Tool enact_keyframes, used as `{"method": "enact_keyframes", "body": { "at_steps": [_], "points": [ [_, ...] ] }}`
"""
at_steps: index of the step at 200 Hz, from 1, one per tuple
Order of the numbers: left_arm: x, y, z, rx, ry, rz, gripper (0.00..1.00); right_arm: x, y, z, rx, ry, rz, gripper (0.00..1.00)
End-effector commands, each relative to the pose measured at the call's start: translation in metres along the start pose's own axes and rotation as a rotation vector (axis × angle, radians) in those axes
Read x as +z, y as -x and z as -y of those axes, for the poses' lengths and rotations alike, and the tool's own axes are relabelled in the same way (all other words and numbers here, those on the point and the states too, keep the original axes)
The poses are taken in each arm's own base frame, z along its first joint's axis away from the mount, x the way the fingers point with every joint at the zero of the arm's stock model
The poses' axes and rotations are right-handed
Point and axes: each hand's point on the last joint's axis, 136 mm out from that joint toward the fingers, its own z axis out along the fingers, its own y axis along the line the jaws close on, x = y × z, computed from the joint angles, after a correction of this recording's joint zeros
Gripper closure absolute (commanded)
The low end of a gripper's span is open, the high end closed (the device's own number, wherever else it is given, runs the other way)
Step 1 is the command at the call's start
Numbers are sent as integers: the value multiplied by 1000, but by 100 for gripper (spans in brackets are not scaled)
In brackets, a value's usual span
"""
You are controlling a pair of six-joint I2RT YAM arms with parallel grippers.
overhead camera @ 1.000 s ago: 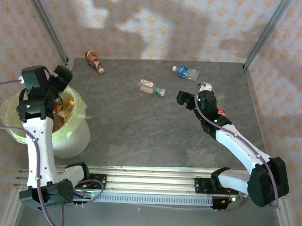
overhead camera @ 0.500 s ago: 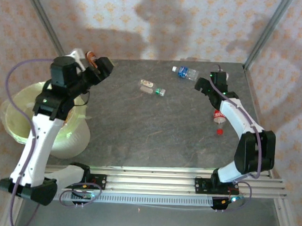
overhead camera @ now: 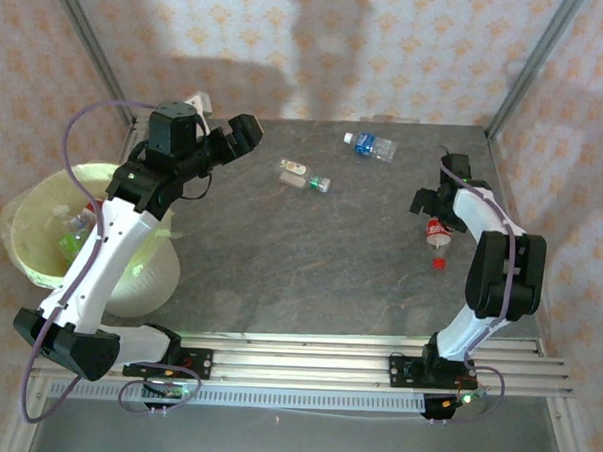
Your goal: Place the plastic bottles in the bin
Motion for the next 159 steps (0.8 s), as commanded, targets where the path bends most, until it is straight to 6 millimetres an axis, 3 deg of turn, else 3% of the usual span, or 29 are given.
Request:
{"method": "enact_keyframes", "body": {
  "at_steps": [1, 43, 90, 128, 159],
  "points": [
    [-12, 15, -3, 1, 49, 69, 0, 12, -18, 12, -50, -53, -75, 2],
    [-20, 15, -15, -14, 81, 110, 0, 28, -29, 18, -59, -89, -124, 6],
    [-26, 12, -28, 1, 134, 123, 0, 40, -38, 18, -68, -89, -164, 31],
    [-15, -1, -13, 51, 51, 37, 0, 22, -25, 17, -57, -71, -60, 49],
    [-4, -5, -7, 50, -1, 24, 0, -2, -14, -1, -43, 45, 34, 61]
  ]
}}
